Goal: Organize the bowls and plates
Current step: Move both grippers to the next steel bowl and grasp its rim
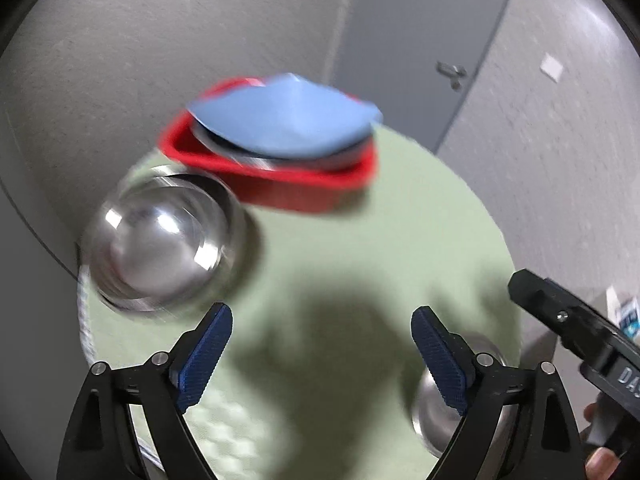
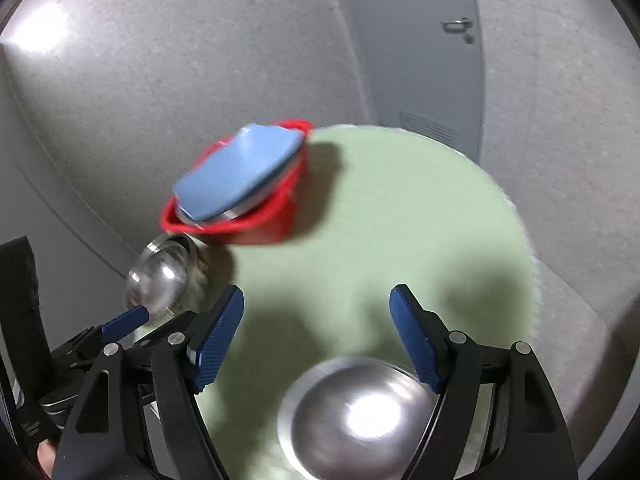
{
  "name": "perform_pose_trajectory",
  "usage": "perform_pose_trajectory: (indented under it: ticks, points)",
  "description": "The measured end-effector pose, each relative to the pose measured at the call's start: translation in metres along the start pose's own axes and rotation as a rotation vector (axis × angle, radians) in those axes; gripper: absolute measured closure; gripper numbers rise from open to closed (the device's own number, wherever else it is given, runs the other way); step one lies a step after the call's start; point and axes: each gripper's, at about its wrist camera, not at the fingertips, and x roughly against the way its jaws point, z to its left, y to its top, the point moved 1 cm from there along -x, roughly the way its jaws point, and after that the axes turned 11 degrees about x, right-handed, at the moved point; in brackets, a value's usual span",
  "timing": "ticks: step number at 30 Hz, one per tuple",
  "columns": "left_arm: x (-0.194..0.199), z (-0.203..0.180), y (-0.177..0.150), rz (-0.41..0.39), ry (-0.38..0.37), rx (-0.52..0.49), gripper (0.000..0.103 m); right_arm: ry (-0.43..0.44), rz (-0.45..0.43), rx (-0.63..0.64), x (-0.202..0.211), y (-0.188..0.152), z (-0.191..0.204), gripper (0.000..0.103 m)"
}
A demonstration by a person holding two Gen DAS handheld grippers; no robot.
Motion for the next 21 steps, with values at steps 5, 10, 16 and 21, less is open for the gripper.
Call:
perform_pose_trajectory:
  ticks: [5,10,16,21]
  points:
    - [-0.021,-0.026,-0.041,0.042,0.028,-0.04,0.02,-0.021,0.064,-0.018,0.001,-0.038,-0.038,0.025]
    - [-0.042,-0.041,-0.068,0.092,0.06,-0.058,0.042,0.035,0.168,-0.05,-0.021,-0.076,-0.056,0.029]
    - [-0.054,-0.059,-0.085,0.146,-0.005,-0.076,0.08,0.148,0.238,-0.063,-0.044,-0.097,-0.057,0.072]
    - [-0.05,-0.07,-0.083,0.125,-0.014,-0.115,0.091,0.203,0.243,-0.096,-0.051,-0.094,-0.055,0.086]
